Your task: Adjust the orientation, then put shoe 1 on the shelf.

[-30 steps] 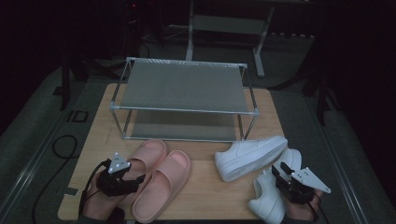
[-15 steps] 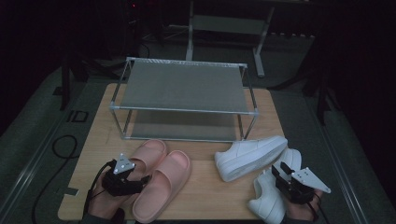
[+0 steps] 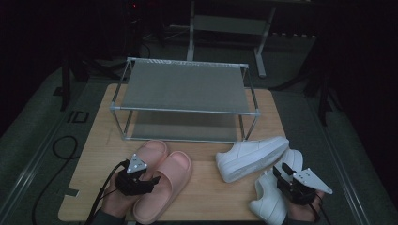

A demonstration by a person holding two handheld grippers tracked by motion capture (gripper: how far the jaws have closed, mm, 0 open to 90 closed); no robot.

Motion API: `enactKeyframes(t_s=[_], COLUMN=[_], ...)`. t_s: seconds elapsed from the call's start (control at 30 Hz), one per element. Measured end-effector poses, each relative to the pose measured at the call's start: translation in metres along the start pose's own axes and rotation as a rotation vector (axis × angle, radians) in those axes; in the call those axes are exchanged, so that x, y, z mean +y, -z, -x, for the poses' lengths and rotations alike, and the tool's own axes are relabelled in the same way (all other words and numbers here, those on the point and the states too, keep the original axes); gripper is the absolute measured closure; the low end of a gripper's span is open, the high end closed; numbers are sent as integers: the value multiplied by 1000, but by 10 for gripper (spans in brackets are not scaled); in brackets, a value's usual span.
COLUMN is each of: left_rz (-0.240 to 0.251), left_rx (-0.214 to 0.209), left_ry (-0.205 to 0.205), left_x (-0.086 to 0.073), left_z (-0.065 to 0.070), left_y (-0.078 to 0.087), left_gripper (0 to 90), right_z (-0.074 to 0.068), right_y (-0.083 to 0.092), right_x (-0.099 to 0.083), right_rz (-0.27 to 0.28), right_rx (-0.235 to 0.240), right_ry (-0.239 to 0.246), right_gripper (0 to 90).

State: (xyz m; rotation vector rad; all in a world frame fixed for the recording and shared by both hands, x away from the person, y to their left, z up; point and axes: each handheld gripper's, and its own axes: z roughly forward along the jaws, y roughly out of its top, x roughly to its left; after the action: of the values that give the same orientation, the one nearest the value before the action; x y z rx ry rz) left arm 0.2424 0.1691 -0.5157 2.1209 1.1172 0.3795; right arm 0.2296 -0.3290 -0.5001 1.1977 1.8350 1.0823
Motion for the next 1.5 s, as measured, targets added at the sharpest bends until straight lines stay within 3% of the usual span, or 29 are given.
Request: enactKeyframes(t_s=[0.3,0.33,0.43,0.5,0.63,1.1,1.5], left_rz=[-15,-21,-18,-11,-15,2,32], left_rx=[65,109,108,100,85,52,70], left_ry=[-28,-59,-62,-60,-41,-4,-5], left_x=[2,4,5,5,7,15,29], left_z=[6,10,10,11,10,2,-3], left_y=[-5,-8,-9,-8,-10,-4,-3], left_gripper=[494,551,613,704,731,744,741], right_z=[0,0,0,0,0,0,0], right_y=[0,0,0,0,0,0,0], right_x=[0,0,0,0,0,0,0], right_rz=[0,0,-1,0,-1,-1,1], right_rx=[0,0,0,1,1,3,6], right_ry=[1,1,0,0,0,1,0], right_gripper=[591,591,591,590,590,590,589])
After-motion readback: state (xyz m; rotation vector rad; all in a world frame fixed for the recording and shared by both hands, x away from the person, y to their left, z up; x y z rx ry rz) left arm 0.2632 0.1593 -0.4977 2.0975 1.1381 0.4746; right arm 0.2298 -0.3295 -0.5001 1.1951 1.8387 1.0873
